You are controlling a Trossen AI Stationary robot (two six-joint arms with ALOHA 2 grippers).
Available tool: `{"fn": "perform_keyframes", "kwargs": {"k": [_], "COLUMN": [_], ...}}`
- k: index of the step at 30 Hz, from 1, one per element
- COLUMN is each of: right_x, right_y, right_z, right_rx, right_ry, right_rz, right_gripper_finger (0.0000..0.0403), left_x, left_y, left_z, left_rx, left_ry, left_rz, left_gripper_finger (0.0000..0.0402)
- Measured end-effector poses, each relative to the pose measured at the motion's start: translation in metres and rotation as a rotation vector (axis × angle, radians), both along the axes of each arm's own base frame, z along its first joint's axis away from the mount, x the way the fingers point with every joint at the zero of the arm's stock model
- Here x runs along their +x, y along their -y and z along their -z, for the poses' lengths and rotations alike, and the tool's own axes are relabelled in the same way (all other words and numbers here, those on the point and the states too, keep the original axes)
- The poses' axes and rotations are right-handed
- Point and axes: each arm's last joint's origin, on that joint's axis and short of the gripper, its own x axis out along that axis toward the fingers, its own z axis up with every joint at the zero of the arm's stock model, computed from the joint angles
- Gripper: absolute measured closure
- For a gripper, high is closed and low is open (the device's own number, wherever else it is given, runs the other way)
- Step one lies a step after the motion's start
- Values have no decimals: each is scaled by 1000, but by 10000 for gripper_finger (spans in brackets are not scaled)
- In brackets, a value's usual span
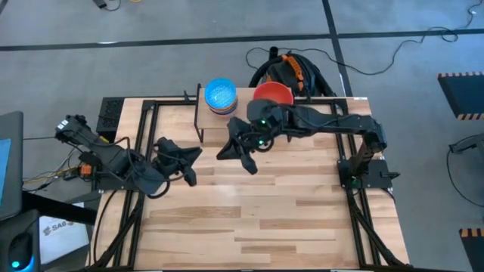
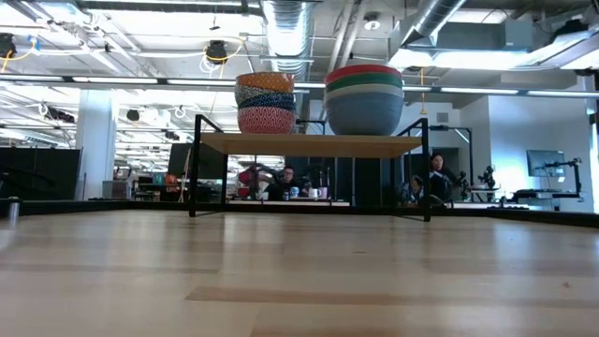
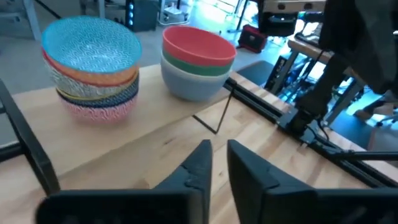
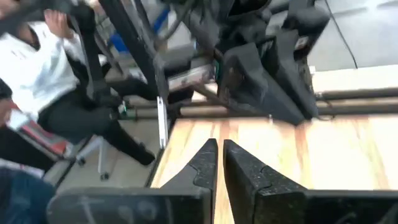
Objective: Place and stack bowls onto a shelf
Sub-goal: Return to Home Position
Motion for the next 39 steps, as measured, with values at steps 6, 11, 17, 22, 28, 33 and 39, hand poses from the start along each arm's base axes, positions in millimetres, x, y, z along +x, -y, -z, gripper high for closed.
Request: {"fn": "perform_keyframes", "kwargs": {"k": [6, 11, 17, 22, 28, 33, 39], "right_x": [-13, -51, -100, -139, -177, -207, -236], "right_y": [-3, 6, 18, 23, 29, 33, 40], "right_z": [33, 30, 22, 27, 51, 65, 82], "right_rx": [93, 130, 72, 49, 61, 66, 40], "right_ry": [78, 212, 281, 335, 378, 440, 478], "right_rz": [26, 91, 210, 281, 360, 400, 449], "right_gripper_finger": [373, 380, 378, 379, 379, 379, 379], "left_x": [1, 8, 26, 39, 46, 47, 49], "left_y": [9, 9, -10, -38, -64, -72, -85], "left_z": [19, 38, 49, 48, 44, 46, 46], "left_rx": [-17, -57, -62, -5, 79, 139, 200], "left_ry": [40, 87, 129, 156, 161, 106, 77], "left_rz": [7, 32, 149, 229, 302, 315, 304], "left_gripper_finger": [397, 401, 401, 401, 401, 402, 401]}}
